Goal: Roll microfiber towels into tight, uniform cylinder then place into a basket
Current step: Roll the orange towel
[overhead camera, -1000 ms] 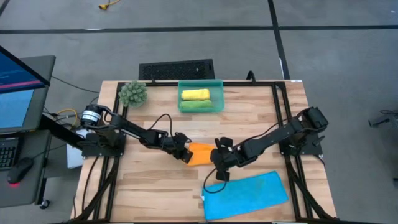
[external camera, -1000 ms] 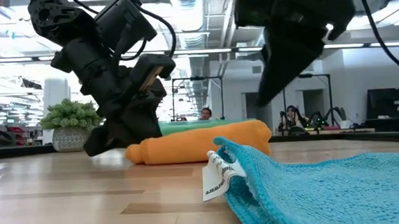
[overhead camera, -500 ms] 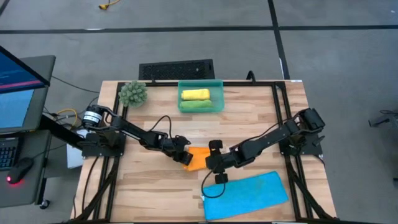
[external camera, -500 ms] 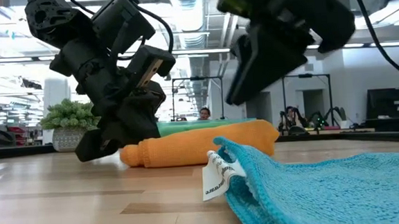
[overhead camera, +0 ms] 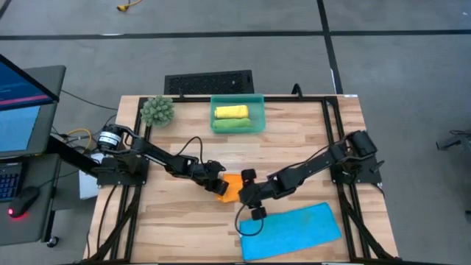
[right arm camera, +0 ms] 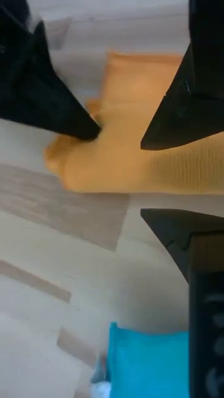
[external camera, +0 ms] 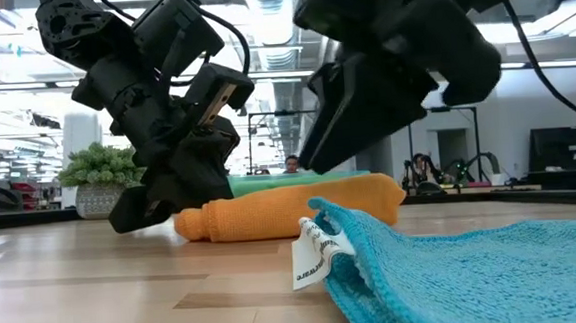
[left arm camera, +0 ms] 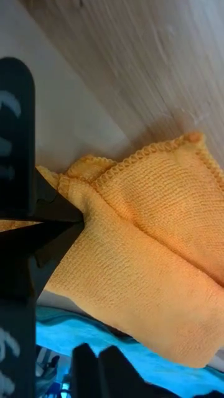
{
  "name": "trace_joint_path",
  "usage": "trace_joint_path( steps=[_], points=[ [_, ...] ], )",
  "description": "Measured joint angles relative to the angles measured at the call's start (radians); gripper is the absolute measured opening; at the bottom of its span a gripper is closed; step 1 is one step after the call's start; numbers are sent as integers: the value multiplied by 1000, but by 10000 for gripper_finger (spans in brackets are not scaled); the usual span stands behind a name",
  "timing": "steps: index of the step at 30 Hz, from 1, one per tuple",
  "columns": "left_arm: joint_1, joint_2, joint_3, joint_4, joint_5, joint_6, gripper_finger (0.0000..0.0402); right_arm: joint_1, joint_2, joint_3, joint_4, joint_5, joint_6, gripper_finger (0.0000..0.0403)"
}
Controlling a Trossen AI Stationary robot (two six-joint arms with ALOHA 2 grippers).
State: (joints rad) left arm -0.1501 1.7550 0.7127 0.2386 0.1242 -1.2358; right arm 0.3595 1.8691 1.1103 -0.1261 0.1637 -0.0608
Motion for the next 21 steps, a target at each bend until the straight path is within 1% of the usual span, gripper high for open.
trace_joint_path(
  steps=[7,12,16,21],
  points=[
    [0,0,1,3,3,1,0,-8,77,2,-10,4,6,202],
    [1,-1,1,4,21,11,0,-11,112,5,-12,13,28,205],
    [1,-1,2,-3,24,19,0,-20,112,4,-7,38,32,198],
    [1,-2,2,-5,33,21,0,-54,104,12,-8,75,35,176]
  ],
)
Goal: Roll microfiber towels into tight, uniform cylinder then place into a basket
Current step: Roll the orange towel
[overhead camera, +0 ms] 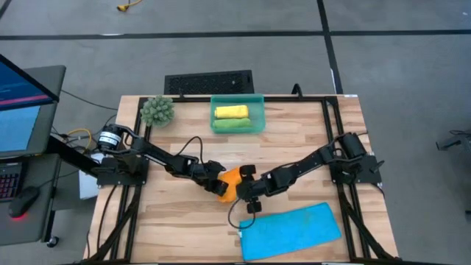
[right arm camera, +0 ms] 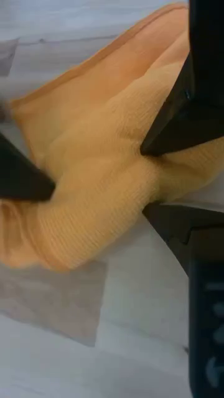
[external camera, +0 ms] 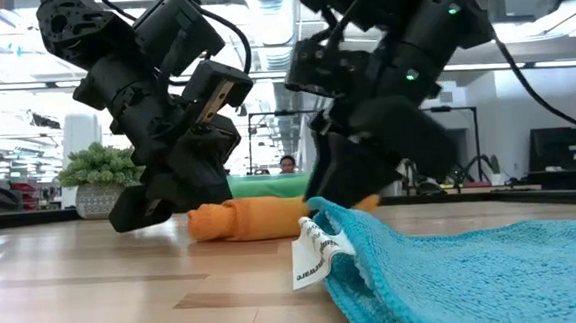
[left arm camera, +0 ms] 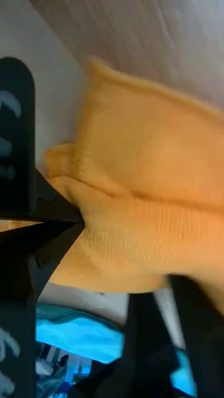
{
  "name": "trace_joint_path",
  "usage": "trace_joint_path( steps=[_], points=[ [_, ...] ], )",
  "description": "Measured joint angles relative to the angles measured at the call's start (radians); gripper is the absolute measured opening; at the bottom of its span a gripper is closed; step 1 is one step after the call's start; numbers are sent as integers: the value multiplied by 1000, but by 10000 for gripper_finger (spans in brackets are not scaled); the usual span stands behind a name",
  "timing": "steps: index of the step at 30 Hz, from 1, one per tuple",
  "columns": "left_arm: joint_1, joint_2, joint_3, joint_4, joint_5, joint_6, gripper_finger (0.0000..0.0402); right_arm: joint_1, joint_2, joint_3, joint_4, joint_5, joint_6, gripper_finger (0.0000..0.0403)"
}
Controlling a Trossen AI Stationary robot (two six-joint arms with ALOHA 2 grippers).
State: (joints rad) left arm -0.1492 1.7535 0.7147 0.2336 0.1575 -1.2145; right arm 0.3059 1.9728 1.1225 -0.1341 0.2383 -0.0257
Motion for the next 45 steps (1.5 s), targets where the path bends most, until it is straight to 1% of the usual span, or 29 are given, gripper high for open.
trace_joint_path(
  steps=[6,12,15,18,22,24,26,29,34,38,41,45],
  points=[
    [6,0,0,-4,38,29,0,-29,19,23,0,-25,1,127],
    [31,-1,0,-13,95,72,0,-28,31,48,0,-34,1,52],
    [44,-1,0,-13,120,102,0,-28,31,49,-5,-70,1,17],
    [51,-4,0,-16,144,138,0,-28,30,50,-13,-81,30,12],
    [51,-33,0,-56,139,186,0,-28,20,55,-29,-142,163,21],
    [51,-60,0,-105,119,215,0,-28,21,72,-57,-166,206,16],
    [51,-90,1,-166,85,248,0,-27,21,97,-97,-185,214,8],
    [52,-137,0,-258,32,294,0,-34,21,133,-151,-251,246,8],
    [50,-225,0,-373,-61,360,0,-74,21,137,-133,-372,354,13],
    [26,-297,0,-435,-142,391,0,-127,21,137,-133,-491,464,5],
    [-9,-353,0,-470,-208,412,0,-164,21,137,-119,-536,530,7],
    [-76,-404,0,-467,-313,467,0,-214,21,145,-114,-617,632,12]
  ],
)
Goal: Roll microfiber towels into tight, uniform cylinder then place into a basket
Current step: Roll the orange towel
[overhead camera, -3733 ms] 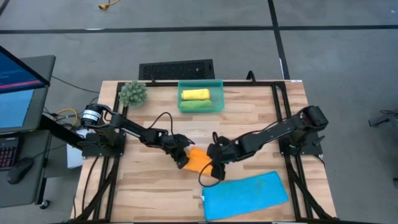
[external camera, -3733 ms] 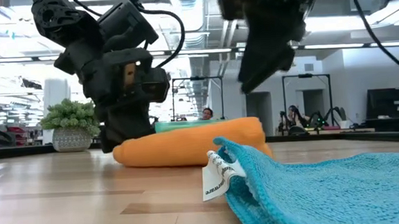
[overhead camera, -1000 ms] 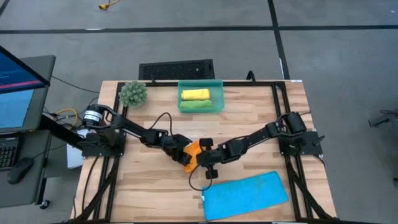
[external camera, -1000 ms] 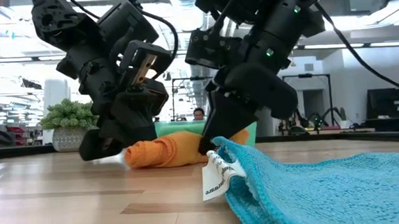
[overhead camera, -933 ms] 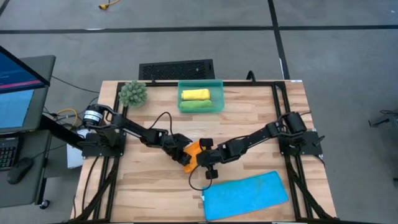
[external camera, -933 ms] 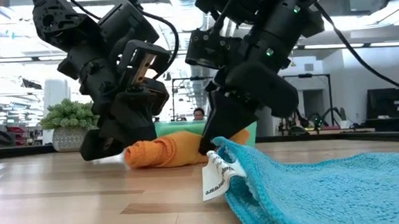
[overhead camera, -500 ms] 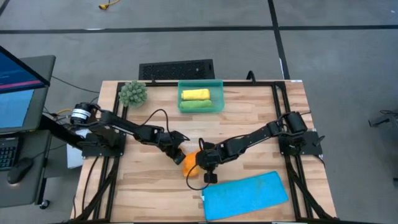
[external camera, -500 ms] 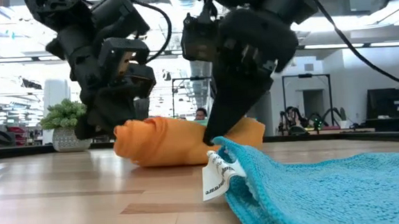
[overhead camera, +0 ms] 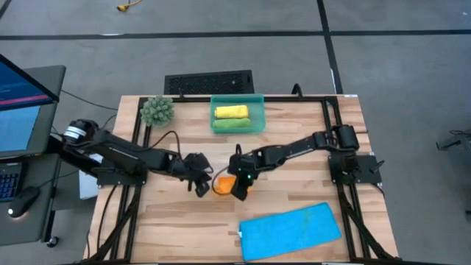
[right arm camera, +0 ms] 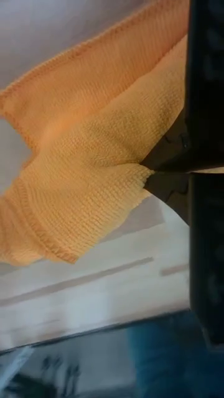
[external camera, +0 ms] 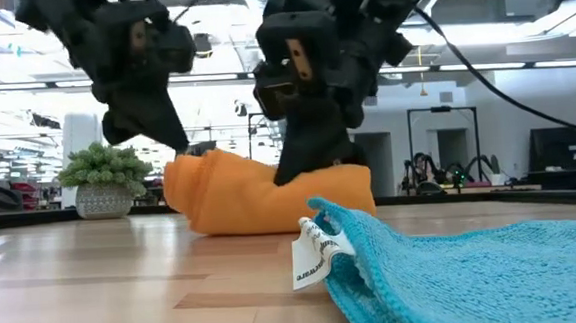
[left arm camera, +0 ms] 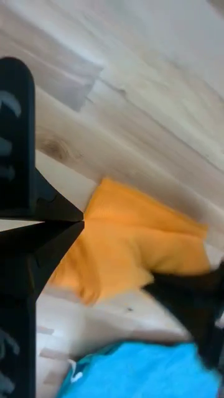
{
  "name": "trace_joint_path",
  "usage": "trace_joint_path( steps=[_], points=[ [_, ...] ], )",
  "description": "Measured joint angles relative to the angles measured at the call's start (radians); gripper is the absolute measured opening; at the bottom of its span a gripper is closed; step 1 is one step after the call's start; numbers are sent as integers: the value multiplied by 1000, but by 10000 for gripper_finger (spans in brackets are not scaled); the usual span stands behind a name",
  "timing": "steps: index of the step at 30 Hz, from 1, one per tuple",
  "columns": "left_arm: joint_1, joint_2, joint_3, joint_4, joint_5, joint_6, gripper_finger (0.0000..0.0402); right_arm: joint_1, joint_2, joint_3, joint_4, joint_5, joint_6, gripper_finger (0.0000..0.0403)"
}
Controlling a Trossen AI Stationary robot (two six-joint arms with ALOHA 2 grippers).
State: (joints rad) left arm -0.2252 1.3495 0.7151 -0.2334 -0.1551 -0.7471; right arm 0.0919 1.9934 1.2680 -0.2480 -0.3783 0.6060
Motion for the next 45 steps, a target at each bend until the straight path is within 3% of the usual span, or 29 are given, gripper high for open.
trace_joint_path(
  steps=[7,11,25,33,45],
  points=[
    [-104,28,0,27,-126,45,0,-79,0,2,3,-92,170,7],
    [-135,65,0,136,-198,138,0,-118,8,2,2,-98,240,9],
    [-99,241,0,371,-145,227,0,-178,24,2,25,-214,363,8],
    [-54,257,0,369,-227,254,0,-233,24,2,19,-320,387,10],
    [48,257,0,383,-148,373,0,-230,23,2,18,-327,419,11]
  ],
)
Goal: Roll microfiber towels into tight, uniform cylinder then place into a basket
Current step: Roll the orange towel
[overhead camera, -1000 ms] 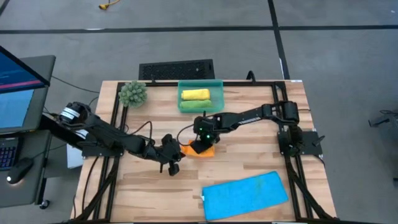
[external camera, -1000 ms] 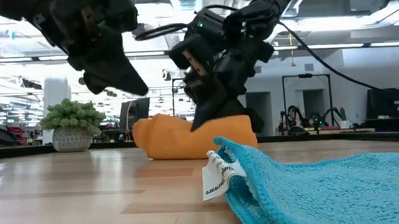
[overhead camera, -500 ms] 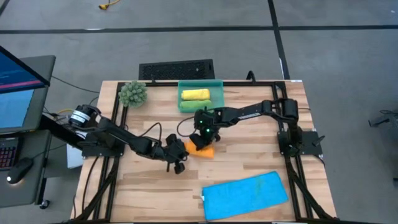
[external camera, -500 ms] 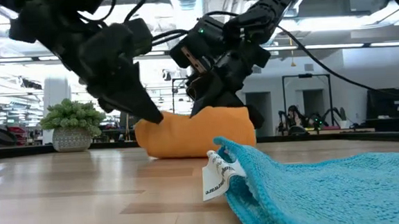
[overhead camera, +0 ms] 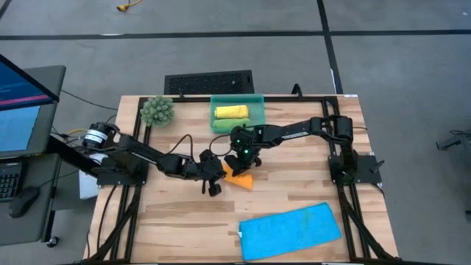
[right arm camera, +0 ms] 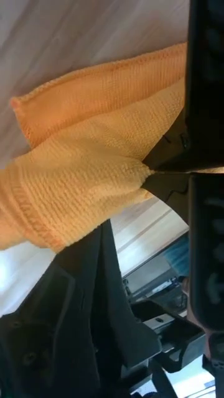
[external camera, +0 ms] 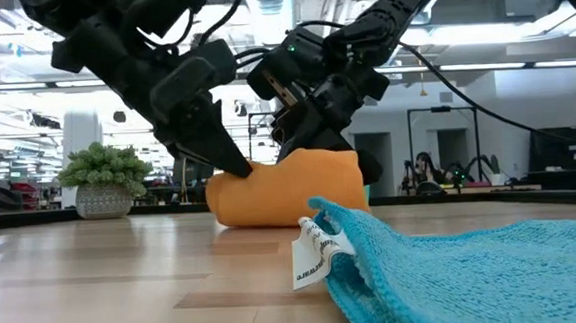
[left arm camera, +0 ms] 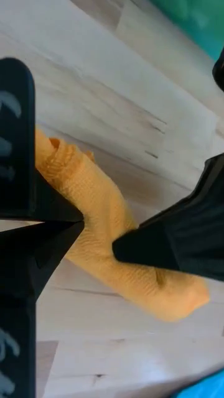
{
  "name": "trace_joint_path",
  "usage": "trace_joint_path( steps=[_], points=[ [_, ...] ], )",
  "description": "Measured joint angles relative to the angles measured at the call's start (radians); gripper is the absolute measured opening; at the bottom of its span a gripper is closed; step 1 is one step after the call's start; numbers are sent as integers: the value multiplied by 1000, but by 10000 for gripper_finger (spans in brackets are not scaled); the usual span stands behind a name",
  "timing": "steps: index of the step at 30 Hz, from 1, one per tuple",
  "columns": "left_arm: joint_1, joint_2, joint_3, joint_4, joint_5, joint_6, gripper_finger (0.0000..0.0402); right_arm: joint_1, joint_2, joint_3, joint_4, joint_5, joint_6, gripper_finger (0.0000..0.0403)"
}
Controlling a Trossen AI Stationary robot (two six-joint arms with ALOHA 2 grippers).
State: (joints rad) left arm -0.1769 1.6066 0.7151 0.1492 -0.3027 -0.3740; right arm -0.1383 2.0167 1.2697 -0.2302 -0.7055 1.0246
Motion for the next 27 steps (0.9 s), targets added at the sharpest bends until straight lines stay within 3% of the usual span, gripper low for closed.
trace_joint_path(
  steps=[11,18,27],
  points=[
    [55,20,0,5,64,34,0,4,-1,0,-1,20,16,29],
    [59,118,5,65,94,6,0,14,-1,-1,0,79,-12,85],
    [58,145,5,89,117,-36,0,15,-1,-1,0,105,-73,170]
  ],
)
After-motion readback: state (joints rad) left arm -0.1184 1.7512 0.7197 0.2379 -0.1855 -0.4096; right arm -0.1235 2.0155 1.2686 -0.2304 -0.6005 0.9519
